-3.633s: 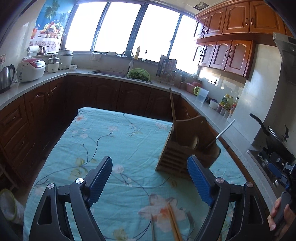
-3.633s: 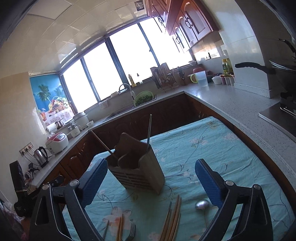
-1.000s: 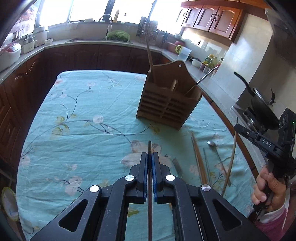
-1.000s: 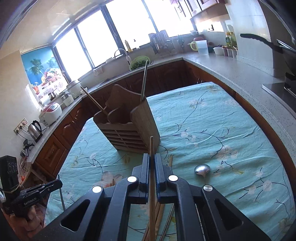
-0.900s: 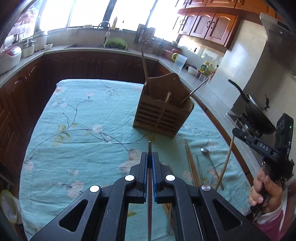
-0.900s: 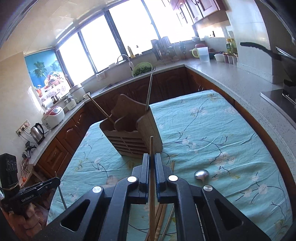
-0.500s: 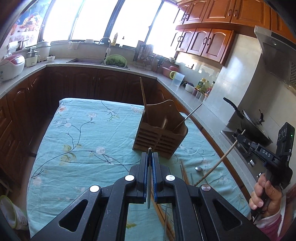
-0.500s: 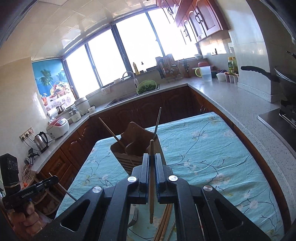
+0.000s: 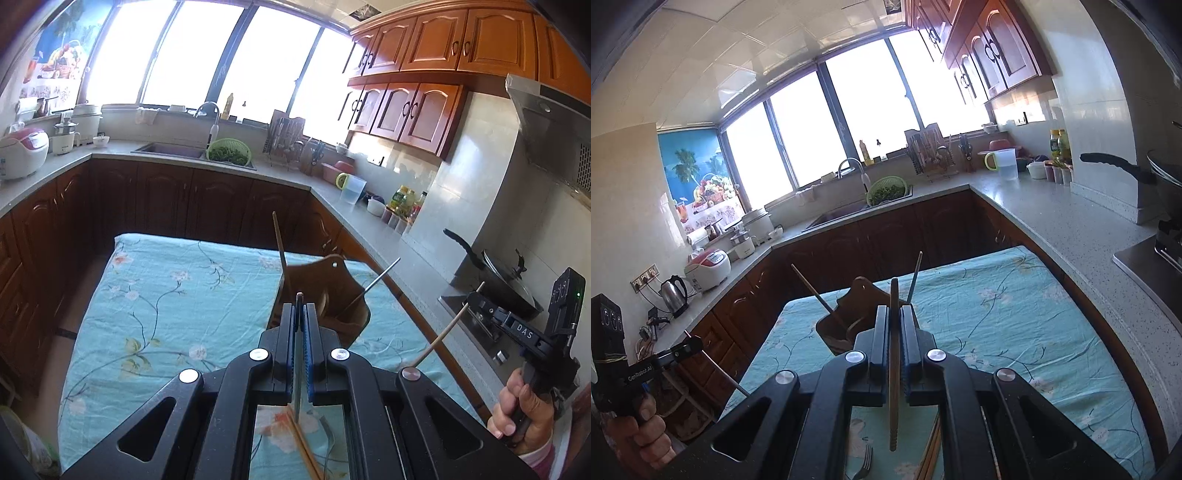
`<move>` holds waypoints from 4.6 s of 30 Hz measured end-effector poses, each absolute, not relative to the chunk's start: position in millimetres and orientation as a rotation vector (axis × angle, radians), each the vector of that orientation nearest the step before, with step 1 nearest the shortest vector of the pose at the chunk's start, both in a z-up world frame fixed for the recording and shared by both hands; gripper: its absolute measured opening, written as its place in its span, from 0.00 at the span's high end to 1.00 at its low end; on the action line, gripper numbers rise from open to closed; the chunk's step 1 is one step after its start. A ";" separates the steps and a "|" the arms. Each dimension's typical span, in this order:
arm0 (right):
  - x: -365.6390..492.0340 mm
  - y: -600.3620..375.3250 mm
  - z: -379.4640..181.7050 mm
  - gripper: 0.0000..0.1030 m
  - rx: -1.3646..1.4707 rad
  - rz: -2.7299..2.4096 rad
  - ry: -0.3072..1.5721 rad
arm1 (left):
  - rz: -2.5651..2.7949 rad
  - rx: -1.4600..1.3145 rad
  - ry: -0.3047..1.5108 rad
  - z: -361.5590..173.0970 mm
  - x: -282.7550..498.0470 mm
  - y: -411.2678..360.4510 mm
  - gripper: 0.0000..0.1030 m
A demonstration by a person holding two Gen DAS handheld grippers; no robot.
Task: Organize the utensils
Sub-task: 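Lower both held chopsticks into the wooden holder and open both tools, then withdraw both open tools from the holder toward the remaining utensils, then grasp a thin metal chopstick with the left tool while the right tool grasps a wooden chopstick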
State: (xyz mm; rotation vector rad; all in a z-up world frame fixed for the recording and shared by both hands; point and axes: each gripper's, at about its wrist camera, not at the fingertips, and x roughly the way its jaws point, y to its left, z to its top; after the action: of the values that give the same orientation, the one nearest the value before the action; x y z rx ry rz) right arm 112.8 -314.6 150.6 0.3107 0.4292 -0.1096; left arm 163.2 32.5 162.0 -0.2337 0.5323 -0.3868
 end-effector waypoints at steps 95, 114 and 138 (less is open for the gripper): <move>25.7 -324.0 7.8 0.02 0.401 -0.211 0.615 | -0.324 -0.218 0.783 45.7 147.2 -14.7 0.14; 88.5 -338.9 -24.3 0.64 0.409 -0.196 0.820 | -0.471 -0.075 0.990 14.5 226.0 -101.9 0.43; 141.9 -317.3 -54.1 0.96 0.161 -0.226 0.984 | -0.510 -0.135 1.119 -29.7 276.7 -125.2 0.99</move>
State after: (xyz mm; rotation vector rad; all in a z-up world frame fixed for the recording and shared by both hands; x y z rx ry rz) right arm 141.9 -317.3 -54.1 0.1607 0.9836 -0.2264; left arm 276.7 -125.2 -29.7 -0.1345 1.1191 -0.5097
